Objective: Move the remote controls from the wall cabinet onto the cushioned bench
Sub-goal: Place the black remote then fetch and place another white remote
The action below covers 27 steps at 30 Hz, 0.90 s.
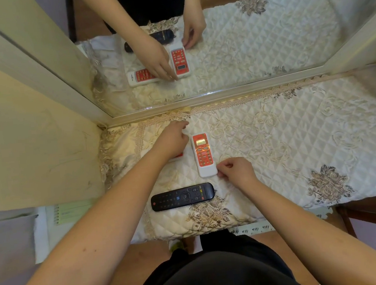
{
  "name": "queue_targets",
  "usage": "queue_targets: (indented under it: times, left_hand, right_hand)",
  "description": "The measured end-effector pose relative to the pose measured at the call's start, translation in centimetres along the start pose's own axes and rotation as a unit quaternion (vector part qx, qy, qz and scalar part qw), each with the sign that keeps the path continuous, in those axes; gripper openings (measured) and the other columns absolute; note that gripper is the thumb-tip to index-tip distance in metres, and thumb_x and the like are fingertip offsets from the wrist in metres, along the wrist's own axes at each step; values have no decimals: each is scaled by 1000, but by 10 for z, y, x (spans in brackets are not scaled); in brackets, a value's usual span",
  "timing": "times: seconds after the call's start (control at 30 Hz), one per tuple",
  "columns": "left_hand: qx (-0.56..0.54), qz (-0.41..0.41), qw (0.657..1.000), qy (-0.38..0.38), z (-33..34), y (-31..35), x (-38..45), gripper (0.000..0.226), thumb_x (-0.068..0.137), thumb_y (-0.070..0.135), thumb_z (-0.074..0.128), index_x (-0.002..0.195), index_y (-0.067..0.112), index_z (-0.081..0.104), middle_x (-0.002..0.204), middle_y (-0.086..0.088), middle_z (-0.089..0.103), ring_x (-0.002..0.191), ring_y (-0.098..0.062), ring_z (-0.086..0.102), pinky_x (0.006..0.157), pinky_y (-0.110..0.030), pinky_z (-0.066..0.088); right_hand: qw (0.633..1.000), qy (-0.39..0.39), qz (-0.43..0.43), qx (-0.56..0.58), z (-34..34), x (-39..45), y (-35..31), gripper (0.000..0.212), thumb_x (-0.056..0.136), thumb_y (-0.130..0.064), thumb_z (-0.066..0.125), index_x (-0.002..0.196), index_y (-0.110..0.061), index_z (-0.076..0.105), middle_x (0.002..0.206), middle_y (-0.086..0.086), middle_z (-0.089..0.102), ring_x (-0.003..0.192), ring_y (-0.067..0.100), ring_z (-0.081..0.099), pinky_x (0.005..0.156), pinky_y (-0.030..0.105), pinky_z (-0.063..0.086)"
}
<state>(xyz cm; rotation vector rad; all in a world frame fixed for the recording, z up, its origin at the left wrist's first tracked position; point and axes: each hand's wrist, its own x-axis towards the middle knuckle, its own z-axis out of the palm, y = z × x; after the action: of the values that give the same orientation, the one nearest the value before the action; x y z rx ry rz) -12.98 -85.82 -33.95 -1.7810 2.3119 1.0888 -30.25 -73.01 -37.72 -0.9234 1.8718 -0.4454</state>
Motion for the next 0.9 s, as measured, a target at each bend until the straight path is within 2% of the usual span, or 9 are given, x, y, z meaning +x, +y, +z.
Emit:
queue_targets:
  times: [0.1, 0.23, 0.37, 0.43, 0.5, 0.6, 0.7, 0.83, 0.9]
  left_hand:
    - [12, 34, 999, 17, -8, -6, -17, 45, 91, 7, 45, 134, 15, 51, 130, -8, 54, 111, -23, 55, 94, -32, 43]
    - [30, 46, 998, 6, -2, -19, -52, 41, 92, 12, 46, 132, 16, 53, 128, -6, 56, 114, -23, 54, 96, -35, 43]
    - [78, 45, 996, 7, 8, -27, -92, 46, 92, 15, 49, 137, 15, 48, 137, -9, 53, 125, -28, 48, 102, -38, 38]
    - [107, 58, 992, 24, 9, -29, -114, 50, 90, 19, 51, 140, 16, 45, 137, -10, 53, 124, -29, 49, 101, -40, 40]
    - [137, 64, 988, 27, 9, -28, -136, 55, 89, 23, 53, 142, 16, 42, 140, -8, 52, 126, -28, 48, 102, -40, 40]
    - [177, 59, 982, 36, 9, -32, -163, 52, 89, 27, 50, 139, 14, 45, 140, -6, 51, 129, -24, 47, 106, -42, 37]
    - [209, 52, 974, 65, 13, -42, -185, 48, 87, 30, 41, 131, 16, 54, 136, -4, 56, 127, -23, 50, 105, -47, 40]
    - [223, 1, 970, 101, 25, -53, -206, 50, 91, 38, 39, 134, 17, 51, 140, -5, 53, 133, -25, 44, 108, -54, 35]
    - [228, -22, 966, 116, 31, -58, -216, 55, 92, 44, 39, 140, 18, 45, 146, -6, 47, 137, -26, 38, 113, -54, 26]
  right_hand:
    - [997, 14, 30, 72, -10, 2, 3, 27, 90, -17, 54, 77, -5, 74, 68, 7, 72, 67, 24, 70, 75, 39, 58]
    - [995, 12, 8, 101, -29, -5, -5, 24, 94, -14, 48, 97, -6, 71, 74, 3, 70, 63, 16, 65, 67, 30, 55]
    - [997, -54, -43, 40, -35, -19, -13, 21, 95, -23, 49, 100, -17, 68, 88, 2, 72, 72, 13, 67, 71, 29, 54]
    - [992, -87, -84, -43, -34, -30, -18, 19, 95, -30, 49, 105, -25, 65, 96, -4, 71, 81, 11, 67, 75, 29, 51]
    - [976, -101, -138, -138, -32, -41, -21, 26, 95, -34, 49, 114, -24, 64, 103, -6, 68, 89, 12, 63, 76, 25, 45]
    - [943, -78, -225, -233, -18, -56, -21, 36, 96, -36, 49, 125, -17, 60, 118, 1, 65, 104, 21, 60, 86, 29, 44]
    - [872, -14, -371, -319, -2, -62, -21, 41, 94, -34, 44, 122, -9, 62, 118, 11, 66, 103, 32, 62, 88, 39, 49]
    - [833, -9, -394, -389, 14, -70, -34, 50, 92, -39, 37, 129, -13, 56, 128, 11, 60, 115, 32, 57, 97, 44, 44]
    - [818, -13, -401, -411, 22, -74, -38, 54, 92, -43, 35, 134, -14, 52, 133, 12, 56, 120, 32, 53, 103, 44, 39]
